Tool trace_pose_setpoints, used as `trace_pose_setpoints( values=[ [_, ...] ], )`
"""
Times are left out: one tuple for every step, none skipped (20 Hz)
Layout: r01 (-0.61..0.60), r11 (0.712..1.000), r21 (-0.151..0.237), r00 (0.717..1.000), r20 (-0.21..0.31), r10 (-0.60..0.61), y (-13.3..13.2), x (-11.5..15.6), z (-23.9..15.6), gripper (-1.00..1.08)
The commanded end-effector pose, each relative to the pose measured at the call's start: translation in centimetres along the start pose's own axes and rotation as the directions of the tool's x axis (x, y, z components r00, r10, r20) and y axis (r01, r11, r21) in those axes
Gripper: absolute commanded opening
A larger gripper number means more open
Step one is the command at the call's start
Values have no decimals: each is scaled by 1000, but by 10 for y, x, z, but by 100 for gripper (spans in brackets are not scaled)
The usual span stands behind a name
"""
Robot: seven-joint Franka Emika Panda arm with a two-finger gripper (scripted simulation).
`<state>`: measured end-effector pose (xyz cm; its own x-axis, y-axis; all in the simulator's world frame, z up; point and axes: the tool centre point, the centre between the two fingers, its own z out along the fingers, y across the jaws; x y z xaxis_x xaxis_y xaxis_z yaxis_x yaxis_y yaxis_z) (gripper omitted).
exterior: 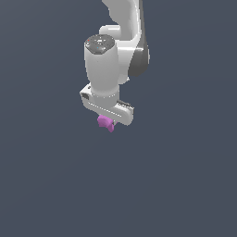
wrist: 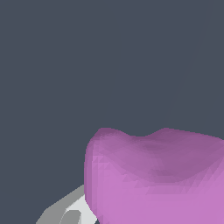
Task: Pick up the object and move it to a goal position.
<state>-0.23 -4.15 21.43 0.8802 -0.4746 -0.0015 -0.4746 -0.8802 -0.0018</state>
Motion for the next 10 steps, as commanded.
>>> trace_pose_setpoints(
  values=[
    [0, 1000, 1, 1000, 0, 0, 19, -4, -26, -100],
    [0, 1000, 1, 1000, 0, 0, 26, -5, -36, -100],
    [0, 1000, 1, 1000, 0, 0, 33, -6, -46, -100],
    [0, 1000, 1, 1000, 0, 0, 41, -8, -56, -100],
    [0, 1000, 1, 1000, 0, 0, 48, -9, -67, -100],
    [0, 1000, 1, 1000, 0, 0, 56, -10, -77, -100],
    [0, 1000, 1, 1000, 0, 0, 63, -11, -87, -100],
    [0, 1000, 1, 1000, 0, 0, 70, -13, -97, -100],
    [0, 1000, 1, 1000, 0, 0, 78, -14, -108, -100],
    [0, 1000, 1, 1000, 0, 0, 85, -15, -118, -100]
  ],
)
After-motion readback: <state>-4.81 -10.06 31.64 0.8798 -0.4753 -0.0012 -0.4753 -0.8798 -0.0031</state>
